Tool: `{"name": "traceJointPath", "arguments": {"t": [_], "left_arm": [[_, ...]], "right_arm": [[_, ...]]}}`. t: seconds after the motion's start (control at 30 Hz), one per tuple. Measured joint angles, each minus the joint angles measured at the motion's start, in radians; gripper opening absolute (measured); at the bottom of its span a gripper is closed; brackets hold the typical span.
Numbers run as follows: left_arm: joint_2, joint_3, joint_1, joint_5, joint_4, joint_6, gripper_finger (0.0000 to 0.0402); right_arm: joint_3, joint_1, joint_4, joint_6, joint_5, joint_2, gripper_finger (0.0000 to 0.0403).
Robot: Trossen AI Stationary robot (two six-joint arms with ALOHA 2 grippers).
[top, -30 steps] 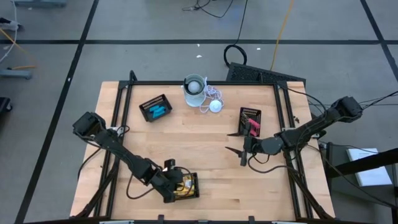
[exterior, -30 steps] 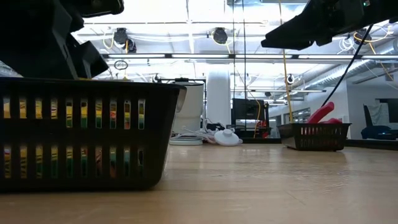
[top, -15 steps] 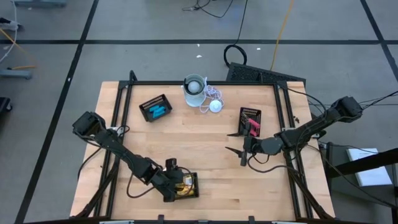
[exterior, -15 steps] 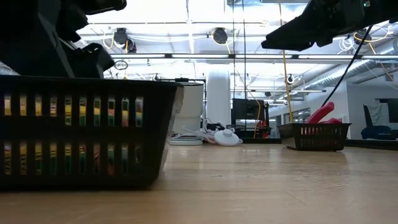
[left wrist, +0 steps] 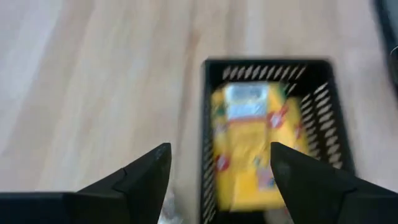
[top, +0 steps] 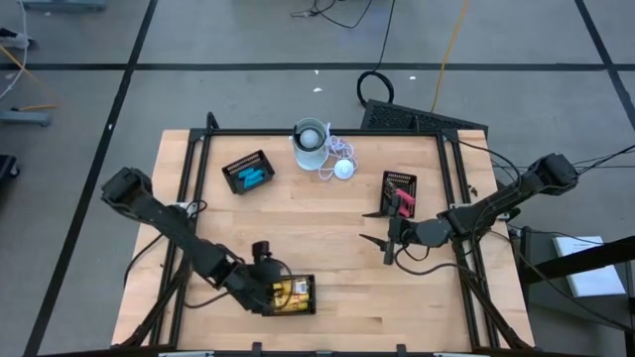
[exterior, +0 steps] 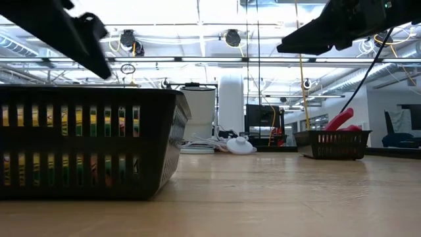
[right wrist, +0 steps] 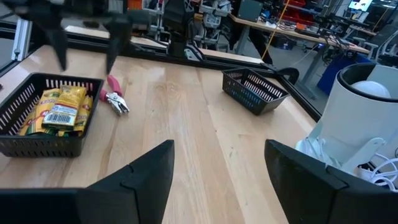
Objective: Pick & Place School Supplies
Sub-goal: Put the pink puncher into the right black bin
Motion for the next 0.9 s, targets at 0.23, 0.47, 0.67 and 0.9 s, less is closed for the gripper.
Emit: {"name": "traceJointPath", "arguments": {"t": [0.23, 0.47, 0.67, 0.9], "left_arm": [[-0.032, -0.017, -0.079, -0.021, -0.231, -0.24, 0.0269], [-0.027, -0.15, -0.093, 0.028, -0.269, -0.459, 0.0269], [-0.025, -0.185, -0.092, 0.039, -0.27, -0.491, 0.0269], [-0.088, -0.171, -0.091, 0.028, -0.244, -0.45, 0.0269]], "right_arm": [[0.0, 0.0, -0.018, 0.015, 0.0, 0.0, 0.0242], [0.0, 0.0, -0.018, 0.014, -0.002, 0.0, 0.0242], [0.0, 0.002, -0.018, 0.012, -0.003, 0.0, 0.0242], [0.0, 0.003, -0.018, 0.014, -0.003, 0.0, 0.0242]]}}
